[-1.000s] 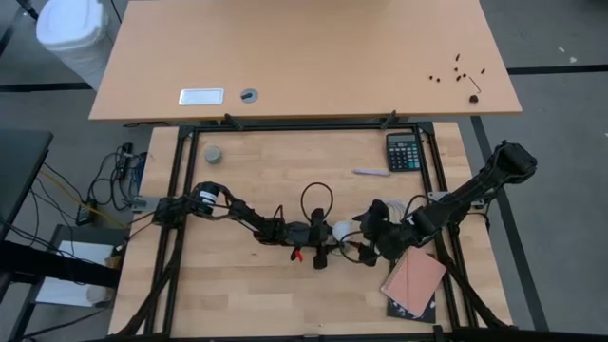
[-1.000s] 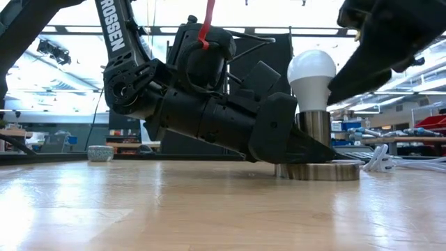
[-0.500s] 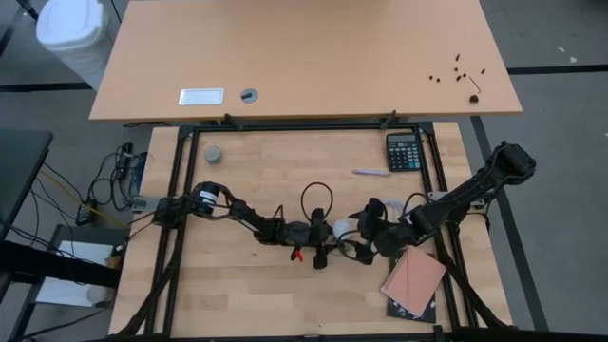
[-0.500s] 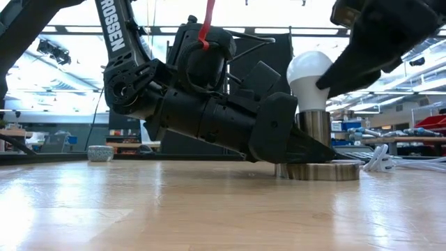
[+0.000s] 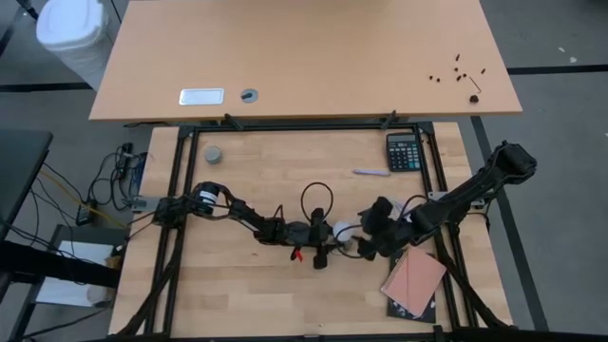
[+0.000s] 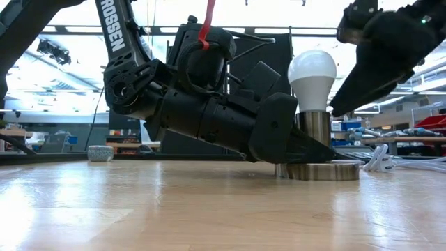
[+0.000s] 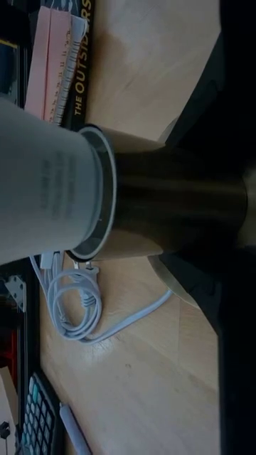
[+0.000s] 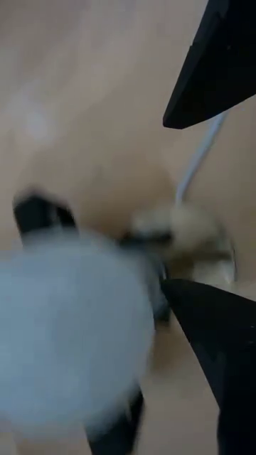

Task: Screw lightbulb
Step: Remove the lightbulb from the bronze lamp socket

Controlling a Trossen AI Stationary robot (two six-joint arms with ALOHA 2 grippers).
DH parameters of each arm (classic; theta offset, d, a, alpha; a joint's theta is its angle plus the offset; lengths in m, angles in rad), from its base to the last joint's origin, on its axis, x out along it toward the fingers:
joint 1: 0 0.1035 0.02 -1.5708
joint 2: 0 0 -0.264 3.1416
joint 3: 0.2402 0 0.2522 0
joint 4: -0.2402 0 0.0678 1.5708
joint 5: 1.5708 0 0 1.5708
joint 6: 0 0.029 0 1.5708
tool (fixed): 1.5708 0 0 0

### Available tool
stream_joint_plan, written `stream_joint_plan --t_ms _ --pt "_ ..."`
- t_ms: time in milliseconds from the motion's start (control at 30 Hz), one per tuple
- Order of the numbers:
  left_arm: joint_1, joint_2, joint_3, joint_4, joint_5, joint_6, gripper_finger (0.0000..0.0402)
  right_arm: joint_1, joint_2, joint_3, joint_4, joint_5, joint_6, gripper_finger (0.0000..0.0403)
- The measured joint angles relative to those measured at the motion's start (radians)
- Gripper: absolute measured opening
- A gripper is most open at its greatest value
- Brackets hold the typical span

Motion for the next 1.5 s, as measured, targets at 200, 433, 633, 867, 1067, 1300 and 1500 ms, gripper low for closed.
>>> stream_joint_plan --t_ms 200,433,633,867,1067,1300,1500 --pt "0.0 0.0 0.0 0.003 -0.001 0.0 0.0189 0.001 0.085 0.0 0.181 -0.067 -0.125 0.0373" --pt "0.0 0.0 0.0 -0.001 -0.001 -0.003 0.0189 -0.011 0.155 0.0 0.209 0.014 -0.098 0.0373" --pt "0.001 0.0 0.0 -0.003 -0.002 -0.004 0.0189 -0.01 0.104 0.0 0.202 0.055 -0.103 0.0373" --pt "0.003 0.0 0.0 -0.002 -0.012 -0.007 0.0189 0.001 0.037 0.002 0.082 0.101 -0.087 0.0373" --pt "-0.001 0.0 0.0 -0.003 0.002 0.0 0.0189 0.008 -0.004 0.0 -0.228 0.167 0.165 0.0373" --pt "-0.001 0.0 0.0 -0.003 0.003 -0.001 0.0189 0.008 0.0 0.0 -0.028 -0.007 0.013 0.0373" --pt "-0.001 0.0 0.0 -0.003 0.002 -0.001 0.0189 0.007 0.003 0.0 0.114 -0.024 -0.083 0.0373"
